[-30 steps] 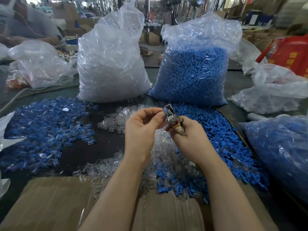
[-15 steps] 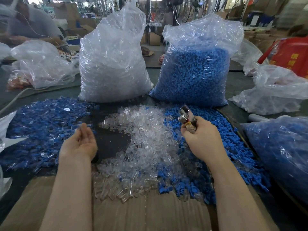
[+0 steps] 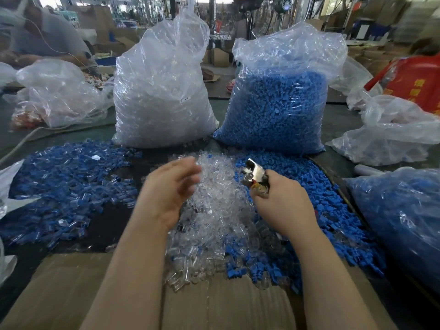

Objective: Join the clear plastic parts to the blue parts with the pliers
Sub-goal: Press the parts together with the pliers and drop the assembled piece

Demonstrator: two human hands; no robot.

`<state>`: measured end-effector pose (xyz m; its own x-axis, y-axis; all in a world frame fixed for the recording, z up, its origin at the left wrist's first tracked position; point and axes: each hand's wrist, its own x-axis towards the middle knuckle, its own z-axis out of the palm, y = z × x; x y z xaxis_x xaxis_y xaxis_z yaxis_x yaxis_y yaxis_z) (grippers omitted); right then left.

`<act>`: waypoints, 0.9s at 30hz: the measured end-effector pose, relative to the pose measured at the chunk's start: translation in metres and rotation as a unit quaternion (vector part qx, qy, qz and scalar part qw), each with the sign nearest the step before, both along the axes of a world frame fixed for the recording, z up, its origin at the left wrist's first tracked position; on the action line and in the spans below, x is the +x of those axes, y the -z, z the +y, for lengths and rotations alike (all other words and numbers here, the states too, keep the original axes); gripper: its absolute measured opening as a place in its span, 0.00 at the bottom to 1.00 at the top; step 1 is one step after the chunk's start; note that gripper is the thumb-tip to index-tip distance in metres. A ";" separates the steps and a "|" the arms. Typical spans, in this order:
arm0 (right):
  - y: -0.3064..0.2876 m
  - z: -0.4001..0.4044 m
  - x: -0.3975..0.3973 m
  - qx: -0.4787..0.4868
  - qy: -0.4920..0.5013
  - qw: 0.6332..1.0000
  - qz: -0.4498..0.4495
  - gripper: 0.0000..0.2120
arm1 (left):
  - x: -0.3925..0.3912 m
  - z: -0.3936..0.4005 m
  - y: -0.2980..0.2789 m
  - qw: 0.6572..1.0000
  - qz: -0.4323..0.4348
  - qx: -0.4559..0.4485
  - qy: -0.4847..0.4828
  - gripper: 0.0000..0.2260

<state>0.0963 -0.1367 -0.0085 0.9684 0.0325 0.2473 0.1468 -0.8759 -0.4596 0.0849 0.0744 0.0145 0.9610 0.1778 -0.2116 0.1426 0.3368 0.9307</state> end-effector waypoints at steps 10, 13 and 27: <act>-0.005 0.014 -0.008 -0.065 -0.081 0.991 -0.090 0.17 | -0.011 -0.059 -0.003 0.978 -0.035 0.172 0.111 0.09; -0.003 0.008 -0.007 -0.104 -0.065 0.988 -0.093 0.09 | -0.011 -0.058 -0.004 0.987 -0.041 0.145 0.061 0.08; 0.002 -0.021 -0.002 -0.066 0.210 0.972 0.077 0.07 | 0.002 -0.015 0.012 0.895 -0.016 0.444 -0.045 0.08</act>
<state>0.0946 -0.1575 -0.0100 0.9285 -0.3520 0.1182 -0.2983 -0.8966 -0.3273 0.0872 0.0592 0.0026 0.9371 0.3399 0.0791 0.1208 -0.5285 0.8403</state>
